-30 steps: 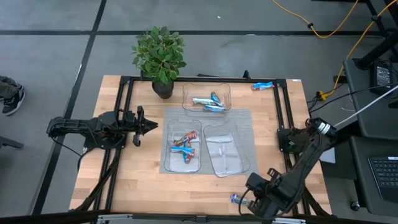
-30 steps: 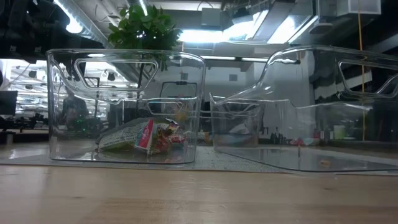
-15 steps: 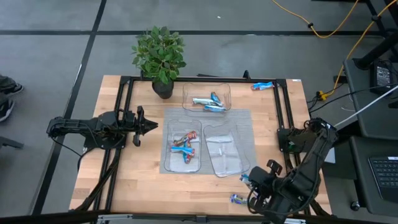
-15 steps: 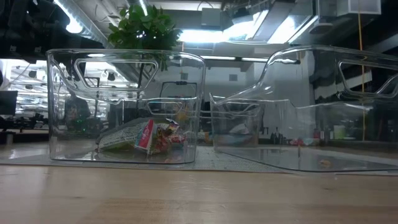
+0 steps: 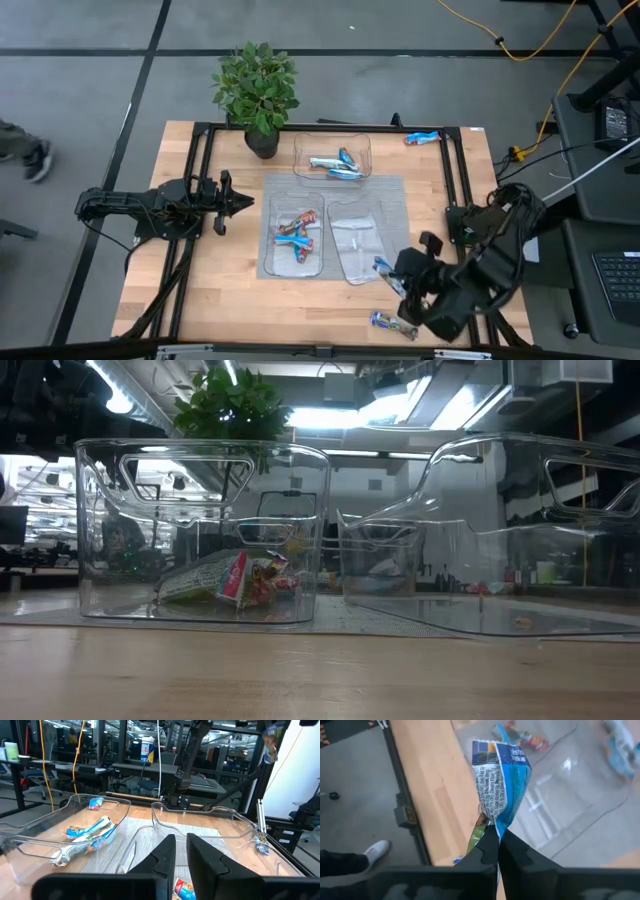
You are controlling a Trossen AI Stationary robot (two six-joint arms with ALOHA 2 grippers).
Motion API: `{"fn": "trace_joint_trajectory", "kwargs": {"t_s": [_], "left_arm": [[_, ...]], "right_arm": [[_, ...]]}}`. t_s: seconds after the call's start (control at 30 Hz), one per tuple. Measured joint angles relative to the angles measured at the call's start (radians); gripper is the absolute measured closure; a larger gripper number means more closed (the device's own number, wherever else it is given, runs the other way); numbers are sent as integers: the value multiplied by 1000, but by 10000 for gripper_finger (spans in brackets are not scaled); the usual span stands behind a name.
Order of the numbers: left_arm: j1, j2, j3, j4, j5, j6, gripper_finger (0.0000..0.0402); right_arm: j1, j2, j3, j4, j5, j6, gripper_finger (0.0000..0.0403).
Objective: Pick and place Granola Bars by type
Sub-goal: Put the blue granola bar into the bottom right transparent bin
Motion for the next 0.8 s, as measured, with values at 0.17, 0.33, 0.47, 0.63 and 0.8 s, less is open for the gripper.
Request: {"fn": "trace_joint_trajectory", "kwargs": {"t_s": [0.17,0.33,0.47,0.63,0.8], "left_arm": [[0,0,0,0,0,0,359],[0,0,0,0,0,0,363],[0,0,0,0,0,0,361],[0,0,0,0,0,0,358],[0,0,0,0,0,0,363]], "right_arm": [[-79,-36,2,0,-2,-147,394],[-169,-80,1,0,-17,-300,394],[-246,-120,1,0,-43,-437,394],[-366,-145,1,0,-90,-626,393],[-489,-147,0,4,-168,-799,393]]}}
